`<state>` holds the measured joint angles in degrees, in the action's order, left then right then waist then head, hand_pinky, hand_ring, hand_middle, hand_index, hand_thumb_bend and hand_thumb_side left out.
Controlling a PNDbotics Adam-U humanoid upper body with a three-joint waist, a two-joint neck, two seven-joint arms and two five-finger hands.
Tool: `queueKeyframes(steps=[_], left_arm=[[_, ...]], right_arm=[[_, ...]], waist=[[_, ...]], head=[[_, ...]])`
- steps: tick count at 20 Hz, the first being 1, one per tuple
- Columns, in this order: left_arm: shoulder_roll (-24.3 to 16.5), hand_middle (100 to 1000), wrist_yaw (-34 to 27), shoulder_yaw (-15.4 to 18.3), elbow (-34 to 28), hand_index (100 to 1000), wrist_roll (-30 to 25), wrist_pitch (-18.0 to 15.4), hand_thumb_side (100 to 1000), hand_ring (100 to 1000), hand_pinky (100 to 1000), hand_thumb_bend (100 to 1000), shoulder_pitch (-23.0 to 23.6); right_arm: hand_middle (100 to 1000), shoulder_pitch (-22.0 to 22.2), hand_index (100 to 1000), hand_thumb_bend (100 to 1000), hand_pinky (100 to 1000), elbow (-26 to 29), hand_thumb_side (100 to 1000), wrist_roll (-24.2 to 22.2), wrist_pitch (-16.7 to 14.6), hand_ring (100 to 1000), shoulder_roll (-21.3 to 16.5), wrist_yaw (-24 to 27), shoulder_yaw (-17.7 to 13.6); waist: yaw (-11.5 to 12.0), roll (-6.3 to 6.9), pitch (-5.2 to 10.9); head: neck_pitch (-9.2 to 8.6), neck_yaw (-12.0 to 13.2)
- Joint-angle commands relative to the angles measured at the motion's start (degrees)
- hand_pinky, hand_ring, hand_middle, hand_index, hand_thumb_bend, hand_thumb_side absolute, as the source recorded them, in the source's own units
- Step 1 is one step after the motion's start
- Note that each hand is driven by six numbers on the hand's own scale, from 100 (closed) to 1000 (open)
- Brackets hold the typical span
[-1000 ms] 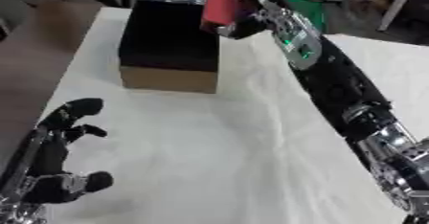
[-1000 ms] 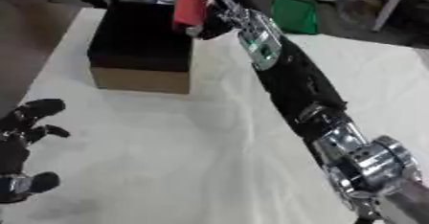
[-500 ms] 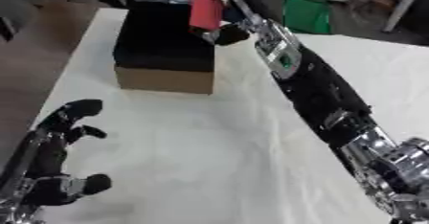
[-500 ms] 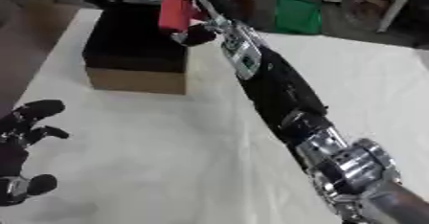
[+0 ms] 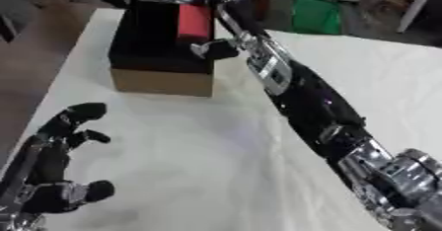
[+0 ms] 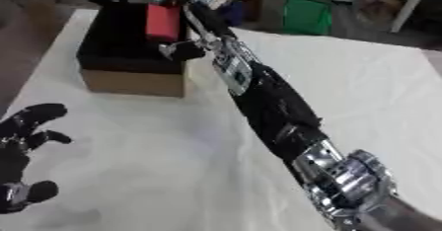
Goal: Pick up objects on the table and place them in the box.
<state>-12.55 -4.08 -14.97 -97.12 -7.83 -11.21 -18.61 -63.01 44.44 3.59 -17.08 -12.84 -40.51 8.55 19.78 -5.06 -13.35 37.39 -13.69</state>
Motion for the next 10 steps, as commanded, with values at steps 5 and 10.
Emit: queueKeyframes(steps=[5, 10], left_arm=[[-0.13, 773, -0.28, -0.01, -1.27, 741, -0.12, -0.10, 383, 869, 613, 1000, -0.68], [-0.14, 773, -0.28, 0.07, -1.28, 741, -0.04, -0.09, 384, 869, 613, 1000, -0.60]], right_arm=[[898, -0.97, 905, 648, 960, 1.96, 255, -1.64, -3.20, 905, -0.82, -4.67, -0.17], [905, -0.81, 910, 624, 960, 2.67, 251, -0.57, -3.59, 917, -1.01, -4.63, -0.13]], waist=[[-0.55, 0.48, 1.03], [-0.84, 0.62, 1.22]], head=[[-0.62, 0.35], [-0.67, 0.54]])
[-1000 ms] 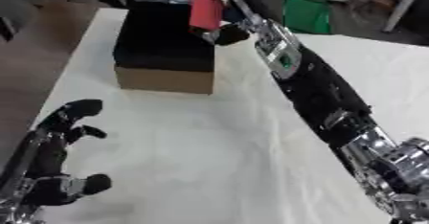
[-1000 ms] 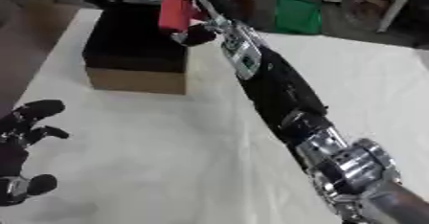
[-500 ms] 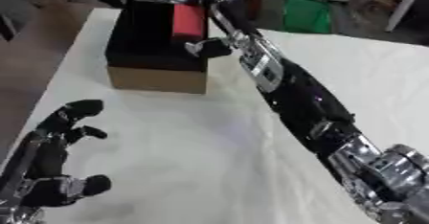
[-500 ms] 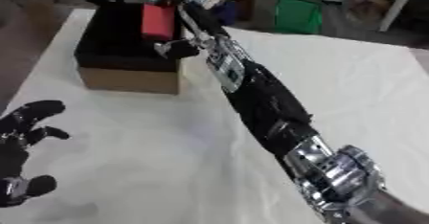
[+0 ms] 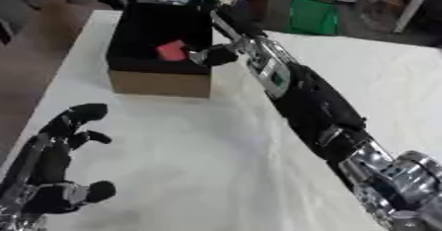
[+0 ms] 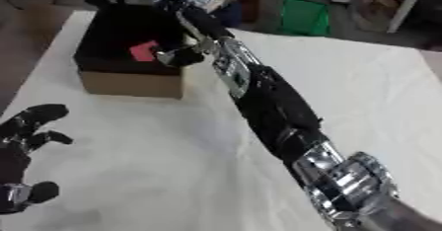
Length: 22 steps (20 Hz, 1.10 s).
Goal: Pick up objects on the table and place them in the box.
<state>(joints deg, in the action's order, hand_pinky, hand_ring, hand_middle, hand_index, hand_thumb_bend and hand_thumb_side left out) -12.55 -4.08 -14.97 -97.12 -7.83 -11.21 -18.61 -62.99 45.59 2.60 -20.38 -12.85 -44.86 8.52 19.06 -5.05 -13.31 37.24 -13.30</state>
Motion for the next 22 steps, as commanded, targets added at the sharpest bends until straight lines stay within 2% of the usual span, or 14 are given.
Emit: queueKeyframes(steps=[1, 6, 10, 14, 15, 16, 18, 19, 22], left_arm=[[-0.13, 773, -0.28, 0.10, -1.28, 741, -0.02, -0.09, 384, 869, 613, 1000, -0.56], [-0.17, 773, -0.22, 0.35, -1.21, 741, 0.21, -0.07, 385, 869, 613, 1000, -0.21], [-0.21, 773, -0.08, 0.68, -1.12, 741, 0.51, -0.09, 383, 870, 612, 1000, 0.31], [-0.32, 774, 0.12, 1.29, -1.00, 741, 1.16, -0.11, 380, 872, 612, 1000, 1.04], [-0.38, 774, 0.18, 1.52, -0.98, 740, 1.42, -0.12, 380, 872, 612, 1000, 1.26], [-0.46, 774, 0.26, 1.78, -0.95, 740, 1.71, -0.12, 378, 872, 612, 1000, 1.50], [-0.54, 775, 0.43, 2.24, -0.91, 740, 2.31, -0.11, 376, 873, 612, 1000, 1.90], [-0.61, 775, 0.52, 2.50, -0.89, 740, 2.63, -0.12, 375, 873, 612, 1000, 2.09], [-0.83, 775, 0.86, 3.24, -0.89, 739, 3.54, -0.13, 374, 873, 612, 1000, 2.45]], right_arm=[[904, -0.80, 909, 613, 959, 1.80, 252, 0.52, -0.33, 917, -1.08, 0.05, -0.02], [896, -0.52, 905, 540, 947, 4.74, 234, 0.09, -0.10, 917, -1.95, 3.55, 0.65], [877, 0.34, 900, 446, 912, 9.37, 205, -1.29, 1.01, 918, -3.11, 7.10, 1.32], [863, 1.85, 897, 364, 860, 15.07, 164, -2.41, 1.08, 902, -4.89, 10.71, 2.31], [860, 2.36, 895, 343, 852, 16.50, 192, -2.43, 0.75, 897, -5.51, 11.60, 2.60], [854, 3.02, 893, 343, 842, 17.93, 136, -2.33, 0.51, 892, -6.20, 12.50, 2.77], [847, 4.50, 890, 306, 829, 20.82, 129, -1.81, -0.18, 884, -7.46, 14.38, 3.36], [845, 5.78, 890, 293, 826, 23.84, 127, -2.12, 0.27, 883, -8.65, 18.22, 3.85], [841, 9.91, 889, 263, 819, 34.89, 119, -5.70, 5.56, 883, -13.49, 34.94, 4.49]], waist=[[-0.23, 0.65, 1.24], [-1.42, 0.97, 1.57], [-3.33, 1.37, 1.96], [-6.31, 2.02, 2.54], [-7.16, 2.19, 2.69], [-7.95, 2.32, 2.81], [-9.26, 2.52, 3.02], [-10.05, 2.59, 3.07], [-11.84, 2.78, 3.16]], head=[[-0.51, 0.18], [-0.37, 0.71], [-0.12, 1.41], [0.26, 2.35], [0.38, 2.63], [0.47, 2.90], [0.58, 3.35], [0.56, 3.72], [0.52, 4.52]])
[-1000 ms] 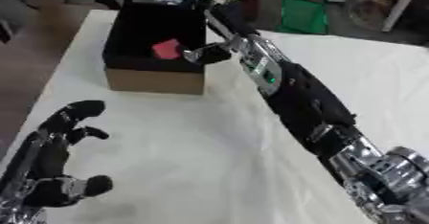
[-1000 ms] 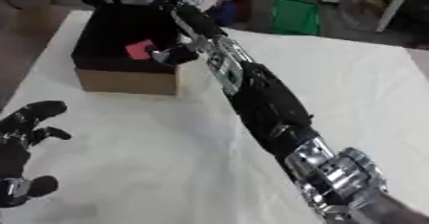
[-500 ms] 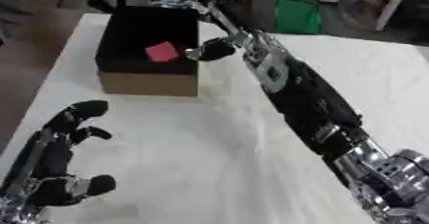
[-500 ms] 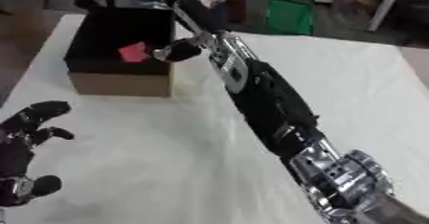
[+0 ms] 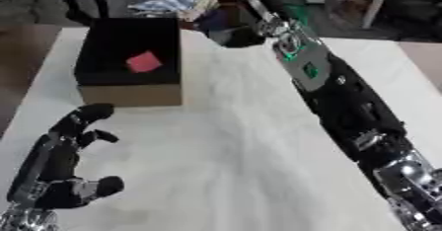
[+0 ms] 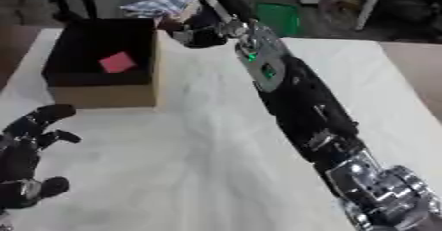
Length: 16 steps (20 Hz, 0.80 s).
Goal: Pick up objects on the table and place them in the box.
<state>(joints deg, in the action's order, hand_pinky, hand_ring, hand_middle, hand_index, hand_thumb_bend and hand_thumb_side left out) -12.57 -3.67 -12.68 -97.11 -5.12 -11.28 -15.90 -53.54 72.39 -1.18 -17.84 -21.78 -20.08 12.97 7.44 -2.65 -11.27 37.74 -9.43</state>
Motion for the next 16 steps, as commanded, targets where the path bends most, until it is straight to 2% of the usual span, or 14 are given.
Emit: queueKeyframes(steps=[1, 4, 7, 11, 16], left_arm=[[-0.82, 776, 0.54, 1.14, -0.91, 739, 1.08, -0.06, 373, 874, 612, 1000, -0.19], [-0.94, 776, 0.83, 1.75, -0.94, 738, 1.82, -0.03, 369, 875, 612, 1000, -0.01], [-1.01, 778, 1.17, 2.50, -0.95, 738, 2.74, 0.10, 368, 877, 611, 1000, 0.25], [-1.20, 780, 1.55, 3.31, -1.06, 737, 3.77, 0.16, 373, 879, 612, 1000, 0.59], [-1.30, 783, 1.83, 3.93, -1.08, 738, 4.50, 0.13, 374, 884, 612, 1000, 1.04]], right_arm=[[840, 1.74, 889, 244, 816, 11.14, 121, -2.79, 4.83, 884, -5.78, 13.90, -0.33], [839, 6.73, 886, 213, 813, 19.07, 139, -2.98, 8.49, 885, -8.61, 20.87, -2.49], [839, 12.33, 886, 185, 810, 25.48, 165, -2.00, 10.31, 888, -10.53, 23.98, -4.56], [834, 19.56, 884, 136, 803, 30.79, 206, 0.51, 11.63, 888, -10.99, 25.63, -7.82], [829, 26.20, 886, 100, 794, 34.15, 270, 2.79, 12.28, 891, -9.60, 25.39, -10.41]], waist=[[-0.69, 0.48, 1.14], [-2.07, 0.82, 1.25], [-3.11, 1.10, 1.23], [-4.32, 1.49, 1.13], [-5.84, 1.87, 0.86]], head=[[-0.01, 0.88], [0.03, 1.40], [0.01, 2.17], [0.27, 2.89], [0.87, 3.82]])
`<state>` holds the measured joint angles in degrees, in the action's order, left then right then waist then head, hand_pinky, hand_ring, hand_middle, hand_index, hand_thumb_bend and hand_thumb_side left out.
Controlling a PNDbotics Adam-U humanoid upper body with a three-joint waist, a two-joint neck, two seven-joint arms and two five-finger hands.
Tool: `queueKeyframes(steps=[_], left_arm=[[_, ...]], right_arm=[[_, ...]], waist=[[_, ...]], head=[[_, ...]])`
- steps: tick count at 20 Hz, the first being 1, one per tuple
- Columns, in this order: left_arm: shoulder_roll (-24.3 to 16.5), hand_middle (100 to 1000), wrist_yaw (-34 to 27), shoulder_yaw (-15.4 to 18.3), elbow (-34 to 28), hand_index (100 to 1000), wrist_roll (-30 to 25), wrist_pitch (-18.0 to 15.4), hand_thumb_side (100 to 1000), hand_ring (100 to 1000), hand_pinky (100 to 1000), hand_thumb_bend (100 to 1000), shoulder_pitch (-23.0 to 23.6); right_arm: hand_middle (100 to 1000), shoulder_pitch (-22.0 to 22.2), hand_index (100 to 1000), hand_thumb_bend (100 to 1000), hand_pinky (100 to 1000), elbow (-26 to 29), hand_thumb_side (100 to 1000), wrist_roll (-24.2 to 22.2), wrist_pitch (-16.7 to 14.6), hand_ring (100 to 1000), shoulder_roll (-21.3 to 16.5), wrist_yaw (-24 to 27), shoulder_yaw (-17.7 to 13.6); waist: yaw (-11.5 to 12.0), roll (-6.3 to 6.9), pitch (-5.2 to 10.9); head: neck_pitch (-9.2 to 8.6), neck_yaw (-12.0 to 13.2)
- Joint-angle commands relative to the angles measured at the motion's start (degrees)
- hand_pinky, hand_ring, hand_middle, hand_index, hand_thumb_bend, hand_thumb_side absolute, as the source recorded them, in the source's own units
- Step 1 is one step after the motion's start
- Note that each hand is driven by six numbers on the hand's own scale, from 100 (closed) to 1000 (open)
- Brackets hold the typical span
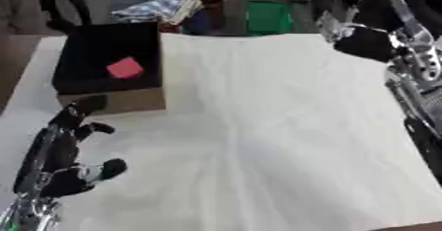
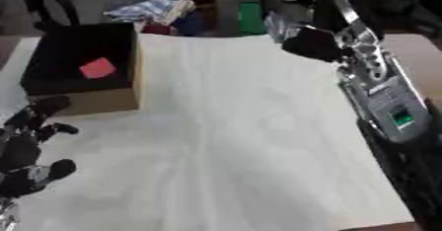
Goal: Pick up objects on the table and place them in the box.
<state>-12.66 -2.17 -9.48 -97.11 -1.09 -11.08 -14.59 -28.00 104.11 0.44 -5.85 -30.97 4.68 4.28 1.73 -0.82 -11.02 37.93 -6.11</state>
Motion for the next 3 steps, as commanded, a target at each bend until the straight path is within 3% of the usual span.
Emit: queueKeyframes(steps=[1, 3], left_arm=[[-1.22, 784, 0.37, 0.79, -1.07, 738, 0.57, -0.07, 373, 887, 612, 1000, -0.22], [-1.23, 785, 0.48, 0.93, -0.99, 737, 0.79, -0.04, 373, 888, 612, 1000, -0.08]], right_arm=[[826, 1.83, 886, 100, 791, 2.87, 285, 1.68, 0.38, 891, -0.07, 0.83, -2.14], [816, 3.86, 883, 100, 787, 3.58, 318, 2.65, 0.55, 889, 0.70, 1.23, -2.75]], waist=[[-0.36, 0.10, 0.55], [-0.88, 0.21, 0.37]], head=[[0.83, 0.67], [1.05, 1.01]])
